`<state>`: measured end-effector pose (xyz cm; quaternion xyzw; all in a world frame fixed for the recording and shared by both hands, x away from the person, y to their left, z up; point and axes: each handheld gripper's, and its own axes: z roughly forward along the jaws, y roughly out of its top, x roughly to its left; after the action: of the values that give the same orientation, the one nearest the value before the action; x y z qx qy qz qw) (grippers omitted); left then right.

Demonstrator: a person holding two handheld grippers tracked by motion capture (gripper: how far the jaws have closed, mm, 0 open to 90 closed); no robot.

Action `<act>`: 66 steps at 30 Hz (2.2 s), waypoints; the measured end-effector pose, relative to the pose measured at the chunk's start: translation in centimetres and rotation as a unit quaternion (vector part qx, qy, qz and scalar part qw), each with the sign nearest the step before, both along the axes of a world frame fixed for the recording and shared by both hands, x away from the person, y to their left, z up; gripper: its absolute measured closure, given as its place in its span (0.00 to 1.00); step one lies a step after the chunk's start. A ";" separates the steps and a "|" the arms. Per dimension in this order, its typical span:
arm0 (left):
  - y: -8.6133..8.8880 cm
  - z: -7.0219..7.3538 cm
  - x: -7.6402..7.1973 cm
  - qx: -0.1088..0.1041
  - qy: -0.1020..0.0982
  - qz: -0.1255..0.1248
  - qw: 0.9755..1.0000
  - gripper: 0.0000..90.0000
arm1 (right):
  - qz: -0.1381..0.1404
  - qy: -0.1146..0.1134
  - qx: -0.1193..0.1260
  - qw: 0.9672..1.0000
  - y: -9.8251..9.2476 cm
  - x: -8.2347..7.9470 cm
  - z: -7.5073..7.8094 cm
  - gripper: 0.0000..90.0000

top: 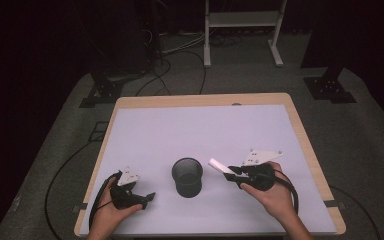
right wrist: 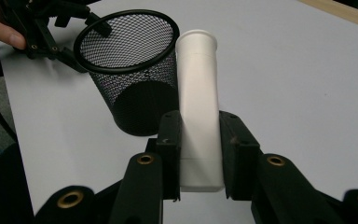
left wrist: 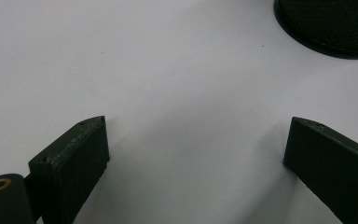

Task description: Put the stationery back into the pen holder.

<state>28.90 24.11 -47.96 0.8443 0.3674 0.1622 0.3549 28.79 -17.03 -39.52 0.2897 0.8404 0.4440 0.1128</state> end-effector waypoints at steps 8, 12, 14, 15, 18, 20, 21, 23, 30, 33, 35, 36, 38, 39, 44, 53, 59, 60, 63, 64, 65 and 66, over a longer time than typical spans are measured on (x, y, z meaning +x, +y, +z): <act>0.0 0.0 0.0 0.000 0.000 0.000 1.000 0.07 | 0.013 -0.008 0.001 1.000 0.8 0.3 1.1 0.78; 0.0 0.0 0.0 0.000 0.000 0.000 1.000 0.07 | 0.019 -0.011 -0.002 1.000 1.4 0.4 1.5 0.78; 0.0 0.0 0.0 0.000 0.000 0.000 1.000 0.07 | 0.022 -0.012 -0.002 1.000 1.5 0.5 1.6 0.78; 0.0 0.0 0.0 0.000 0.000 0.000 1.000 0.07 | 0.024 -0.012 -0.003 1.000 1.6 0.5 1.6 0.78; 0.0 0.0 0.0 -0.001 0.001 0.001 1.000 0.07 | 0.030 -0.011 -0.006 0.999 2.2 0.6 2.0 0.78; 0.0 0.0 0.0 -0.002 0.001 0.001 1.000 0.07 | 0.034 -0.010 -0.006 0.999 2.4 0.7 2.1 0.78; 0.0 0.0 0.0 -0.002 0.001 0.001 1.000 0.07 | 0.036 -0.010 -0.007 0.999 2.6 0.7 2.1 0.78; 0.0 0.0 0.0 -0.001 0.001 0.001 1.000 0.07 | 0.038 -0.010 -0.007 0.999 2.7 0.7 2.2 0.78; 0.0 0.0 0.0 -0.001 0.002 0.001 1.000 0.07 | 0.053 -0.006 -0.014 0.998 4.1 1.3 2.4 0.78; 0.0 0.0 0.0 -0.001 0.002 0.001 1.000 0.07 | 0.057 -0.001 -0.016 0.998 4.8 1.6 2.5 0.78; 0.0 0.0 0.0 -0.001 0.002 0.001 1.000 0.07 | 0.060 0.001 -0.020 0.998 5.3 1.7 2.4 0.78; 0.0 0.0 0.0 -0.001 0.002 0.001 1.000 0.07 | 0.061 0.002 -0.021 0.998 5.5 1.8 2.4 0.78; 0.0 0.0 0.0 -0.001 0.002 0.001 1.000 0.07 | 0.065 0.001 -0.024 0.998 5.8 1.9 2.4 0.78; 0.0 0.0 0.0 -0.001 0.002 0.001 1.000 0.07 | 0.065 0.002 -0.024 0.998 6.0 2.0 2.4 0.78; 0.0 0.0 0.0 -0.001 0.002 0.001 1.000 0.07 | 0.068 0.006 -0.025 0.997 6.7 2.3 2.3 0.78; 0.0 0.0 0.0 -0.001 0.002 0.001 1.000 0.07 | 0.071 0.012 -0.033 0.997 7.5 2.7 2.3 0.78; 0.0 0.0 0.0 -0.001 0.002 0.001 1.000 0.07 | 0.072 0.013 -0.037 0.997 7.9 2.9 2.2 0.78; 0.0 0.0 0.0 -0.001 0.002 0.001 1.000 0.07 | 0.073 0.013 -0.037 0.997 7.9 2.9 2.2 0.78; 0.0 0.0 0.0 -0.001 0.002 0.001 1.000 0.07 | 0.075 0.013 -0.036 0.996 8.1 3.0 2.2 0.78; 0.0 0.0 0.0 -0.001 0.002 0.001 1.000 0.07 | 0.075 0.014 -0.036 0.996 8.1 3.0 2.2 0.78; 0.0 0.0 0.0 -0.001 0.002 0.001 1.000 0.07 | 0.075 0.014 -0.036 0.996 8.1 3.0 2.2 0.78; 0.0 0.0 0.0 -0.001 0.002 0.001 1.000 0.07 | 0.076 0.015 -0.037 0.996 8.3 3.0 2.1 0.78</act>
<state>28.88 24.12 -47.95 0.8440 0.3688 0.1604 0.3548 31.75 -8.76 -37.40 0.2272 0.8776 0.4151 0.0767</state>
